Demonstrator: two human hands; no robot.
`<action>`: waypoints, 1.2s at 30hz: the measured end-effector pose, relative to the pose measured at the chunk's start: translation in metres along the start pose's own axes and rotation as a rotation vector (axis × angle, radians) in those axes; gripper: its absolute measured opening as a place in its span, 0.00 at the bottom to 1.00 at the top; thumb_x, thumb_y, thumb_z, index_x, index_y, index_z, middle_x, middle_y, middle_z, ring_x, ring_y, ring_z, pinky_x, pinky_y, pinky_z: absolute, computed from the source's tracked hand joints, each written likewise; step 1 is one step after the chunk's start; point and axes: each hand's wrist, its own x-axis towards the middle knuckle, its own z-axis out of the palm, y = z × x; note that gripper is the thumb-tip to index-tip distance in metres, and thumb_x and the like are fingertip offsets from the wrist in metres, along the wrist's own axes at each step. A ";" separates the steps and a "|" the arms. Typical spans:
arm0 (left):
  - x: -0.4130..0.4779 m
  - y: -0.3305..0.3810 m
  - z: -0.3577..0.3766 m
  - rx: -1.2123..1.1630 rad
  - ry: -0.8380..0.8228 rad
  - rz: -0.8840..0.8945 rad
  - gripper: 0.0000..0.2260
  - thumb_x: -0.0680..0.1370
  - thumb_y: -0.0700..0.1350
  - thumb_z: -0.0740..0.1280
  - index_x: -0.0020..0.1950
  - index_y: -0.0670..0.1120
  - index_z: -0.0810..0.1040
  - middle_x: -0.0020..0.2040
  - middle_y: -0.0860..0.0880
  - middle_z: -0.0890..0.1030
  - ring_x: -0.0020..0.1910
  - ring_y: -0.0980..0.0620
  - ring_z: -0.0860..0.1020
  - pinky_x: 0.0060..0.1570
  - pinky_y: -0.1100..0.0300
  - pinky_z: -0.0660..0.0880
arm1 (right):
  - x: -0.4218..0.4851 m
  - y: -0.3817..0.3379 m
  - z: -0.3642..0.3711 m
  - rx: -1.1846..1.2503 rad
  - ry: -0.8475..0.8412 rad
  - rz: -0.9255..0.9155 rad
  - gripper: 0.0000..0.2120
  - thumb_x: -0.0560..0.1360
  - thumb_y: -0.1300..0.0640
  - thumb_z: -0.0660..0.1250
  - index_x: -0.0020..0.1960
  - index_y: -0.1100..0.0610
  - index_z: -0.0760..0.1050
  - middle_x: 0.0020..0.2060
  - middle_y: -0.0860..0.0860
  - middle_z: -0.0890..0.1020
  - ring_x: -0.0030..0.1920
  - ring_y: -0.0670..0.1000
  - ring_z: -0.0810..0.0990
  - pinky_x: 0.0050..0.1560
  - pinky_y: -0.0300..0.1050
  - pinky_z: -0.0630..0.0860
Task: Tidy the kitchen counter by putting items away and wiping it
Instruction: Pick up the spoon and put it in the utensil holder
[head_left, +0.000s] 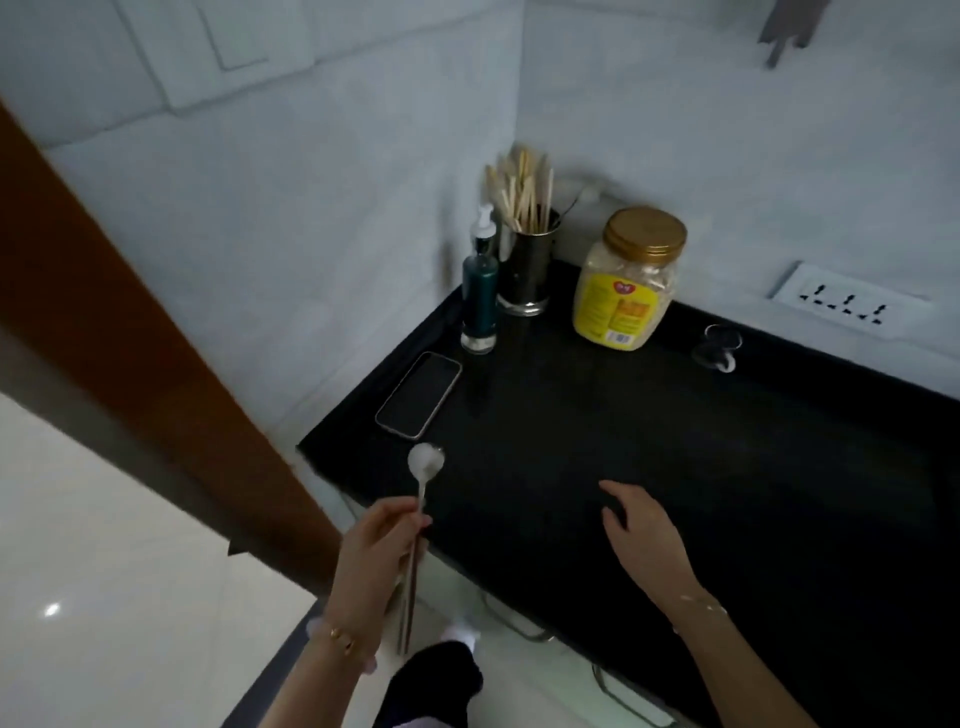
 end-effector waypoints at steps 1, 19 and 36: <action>0.011 0.012 0.005 0.028 -0.044 0.007 0.10 0.82 0.33 0.66 0.47 0.44 0.83 0.41 0.46 0.83 0.37 0.52 0.78 0.40 0.60 0.75 | 0.005 -0.001 0.002 -0.028 -0.001 0.019 0.19 0.78 0.57 0.60 0.68 0.54 0.68 0.65 0.49 0.73 0.66 0.49 0.71 0.66 0.42 0.68; 0.147 0.135 0.102 0.168 -0.397 0.178 0.09 0.80 0.33 0.69 0.47 0.47 0.81 0.45 0.48 0.82 0.45 0.53 0.80 0.48 0.60 0.78 | 0.063 -0.020 0.020 -0.160 -0.089 0.213 0.24 0.79 0.51 0.55 0.74 0.47 0.56 0.75 0.41 0.55 0.75 0.43 0.50 0.76 0.44 0.49; 0.260 0.293 0.259 0.154 -0.102 0.582 0.06 0.82 0.35 0.66 0.50 0.45 0.76 0.43 0.51 0.79 0.38 0.55 0.80 0.45 0.60 0.85 | 0.089 -0.019 0.006 -0.134 -0.142 0.151 0.23 0.80 0.52 0.54 0.74 0.45 0.56 0.76 0.40 0.53 0.75 0.42 0.49 0.75 0.41 0.47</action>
